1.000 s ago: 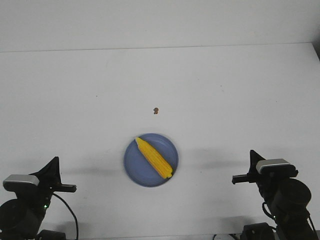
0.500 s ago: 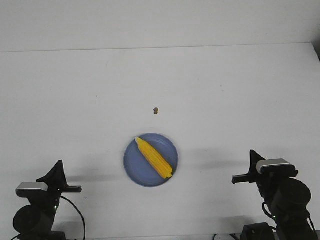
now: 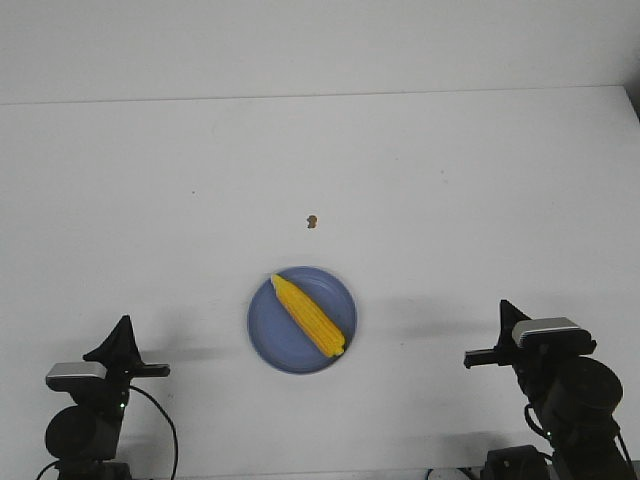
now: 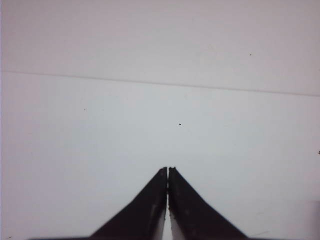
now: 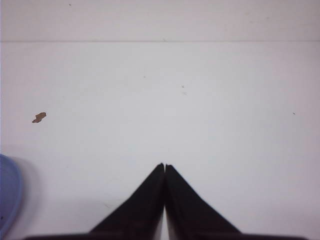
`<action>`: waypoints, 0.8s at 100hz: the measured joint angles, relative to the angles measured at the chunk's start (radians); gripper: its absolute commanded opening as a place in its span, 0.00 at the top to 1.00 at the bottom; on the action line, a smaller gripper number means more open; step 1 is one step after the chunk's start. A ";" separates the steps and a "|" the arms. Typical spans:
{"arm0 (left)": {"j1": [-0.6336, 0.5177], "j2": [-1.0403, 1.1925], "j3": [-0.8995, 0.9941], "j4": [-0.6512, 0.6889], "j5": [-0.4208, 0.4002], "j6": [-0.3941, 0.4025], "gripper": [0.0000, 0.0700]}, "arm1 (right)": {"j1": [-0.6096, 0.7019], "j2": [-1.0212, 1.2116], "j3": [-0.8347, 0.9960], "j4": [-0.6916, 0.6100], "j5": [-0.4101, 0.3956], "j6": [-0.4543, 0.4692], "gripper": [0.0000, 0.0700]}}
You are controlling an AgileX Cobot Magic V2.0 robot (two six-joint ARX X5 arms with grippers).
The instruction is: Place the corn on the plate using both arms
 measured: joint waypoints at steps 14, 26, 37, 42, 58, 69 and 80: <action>0.003 -0.002 -0.002 0.035 0.000 0.000 0.98 | 0.000 0.000 0.000 0.000 0.000 0.000 1.00; 0.010 -0.001 -0.002 0.035 0.000 0.000 0.98 | 0.000 0.000 0.000 0.000 0.000 0.000 1.00; 0.011 -0.001 -0.002 0.035 0.000 0.000 0.98 | 0.000 0.000 0.000 0.000 0.000 0.000 1.00; 0.011 -0.001 -0.002 0.035 0.000 0.000 0.98 | 0.000 0.000 0.000 0.000 0.000 0.000 1.00; 0.011 -0.001 -0.002 0.035 0.000 0.000 0.98 | 0.000 0.000 0.000 0.000 0.000 0.000 1.00; 0.011 -0.001 -0.002 0.035 0.000 0.000 0.98 | 0.000 0.000 0.000 0.000 0.000 0.000 1.00; 0.011 -0.001 -0.002 0.035 0.000 0.000 0.98 | 0.000 0.000 0.000 0.000 0.000 0.000 1.00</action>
